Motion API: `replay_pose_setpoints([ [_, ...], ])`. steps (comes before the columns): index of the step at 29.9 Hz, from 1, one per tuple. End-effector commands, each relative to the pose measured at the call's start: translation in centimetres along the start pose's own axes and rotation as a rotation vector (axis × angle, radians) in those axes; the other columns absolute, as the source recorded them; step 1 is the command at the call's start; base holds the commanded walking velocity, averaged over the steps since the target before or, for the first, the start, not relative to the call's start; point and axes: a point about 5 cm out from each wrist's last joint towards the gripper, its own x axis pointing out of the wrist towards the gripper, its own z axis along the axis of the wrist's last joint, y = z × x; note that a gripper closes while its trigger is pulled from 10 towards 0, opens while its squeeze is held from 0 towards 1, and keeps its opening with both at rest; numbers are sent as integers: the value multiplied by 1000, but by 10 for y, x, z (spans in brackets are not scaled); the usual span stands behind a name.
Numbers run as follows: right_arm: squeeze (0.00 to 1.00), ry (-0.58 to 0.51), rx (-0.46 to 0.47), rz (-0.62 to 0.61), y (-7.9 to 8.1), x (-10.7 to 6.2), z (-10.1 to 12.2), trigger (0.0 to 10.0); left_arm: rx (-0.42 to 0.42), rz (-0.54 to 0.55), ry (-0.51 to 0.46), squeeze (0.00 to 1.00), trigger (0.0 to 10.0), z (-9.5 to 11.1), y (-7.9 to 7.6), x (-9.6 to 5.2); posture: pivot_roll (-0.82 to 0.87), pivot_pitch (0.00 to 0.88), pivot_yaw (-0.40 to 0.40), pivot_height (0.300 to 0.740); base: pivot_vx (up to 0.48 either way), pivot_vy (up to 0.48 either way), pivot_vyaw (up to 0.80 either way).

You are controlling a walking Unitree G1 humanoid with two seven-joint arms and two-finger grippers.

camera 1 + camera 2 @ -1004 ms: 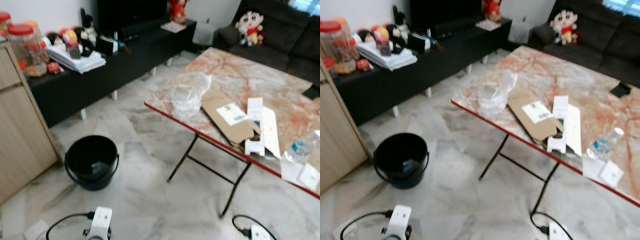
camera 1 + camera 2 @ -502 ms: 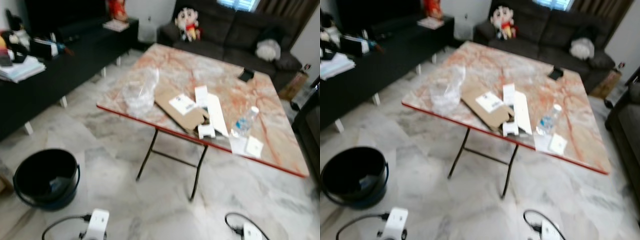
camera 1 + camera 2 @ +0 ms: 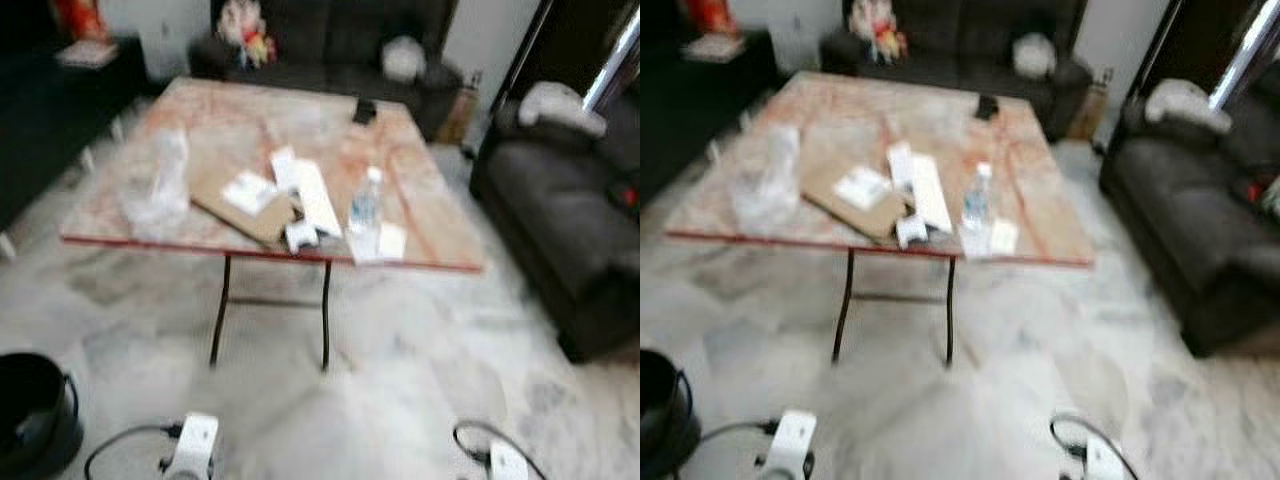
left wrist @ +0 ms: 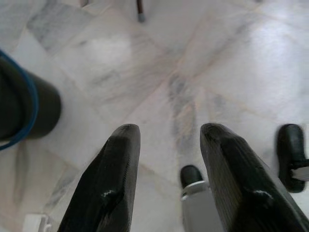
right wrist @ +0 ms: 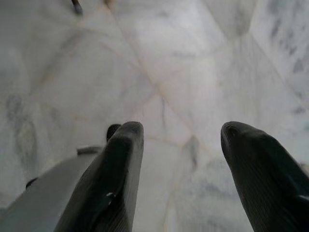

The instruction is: Picking trash to rubbish bin

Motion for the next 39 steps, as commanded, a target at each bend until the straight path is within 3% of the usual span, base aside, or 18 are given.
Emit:
replay_pose_setpoints([
  [1, 0, -48, -2, -4, 0, 1, 16, 10000, 10, -12, 1, 0, 10000, 1, -3, 0, 155, 0, -131, 740, 0, 0, 0],
  [15, 0, -56, 3, -13, -4, 1, 17, 10000, -12, -9, 9, 0, 10000, -3, -4, -1, 155, 0, -138, 740, 0, 0, 0],
  [23, 0, -103, -32, 1, -2, 1, 25, 10000, -20, 0, -48, 0, 10000, 11, -3, 2, 155, 0, -138, 740, 0, 0, 0],
  [26, 0, -178, -58, -15, -7, 0, 39, 10000, -31, 19, -140, 0, 10000, 30, -1, 4, 155, 0, -138, 740, 0, 0, 0],
  [28, 0, -293, -71, -14, -12, -3, 63, 10000, -66, 36, -251, 0, 10000, 53, 3, 5, 147, 0, -140, 740, 0, 0, 0],
  [29, 0, -293, -71, -14, -12, -3, 63, 10000, -66, 36, -251, 0, 10000, 53, 3, 5, 147, 0, -140, 740, 0, 0, 0],
  [30, 0, -373, -59, -3, -13, -6, 80, 10000, -84, 42, -317, 0, 10000, 67, 5, 5, 147, 0, -140, 740, 0, 0, 0],
  [33, 0, -480, -66, 15, -13, -11, 105, 10000, -103, 52, -404, 0, 10000, 87, 8, 4, 147, 0, -140, 740, 0, 0, 0],
  [36, 0, -633, -76, 57, -3, -19, 141, 10000, -110, 55, -544, 0, 10000, 120, 10, 0, 138, 0, -136, 740, 0, 0, 0],
  [39, 0, -756, -93, 118, 22, -27, 170, 10000, -109, 44, -664, 0, 10000, 148, 8, -6, 138, 0, -136, 740, 0, 0, 0],
])
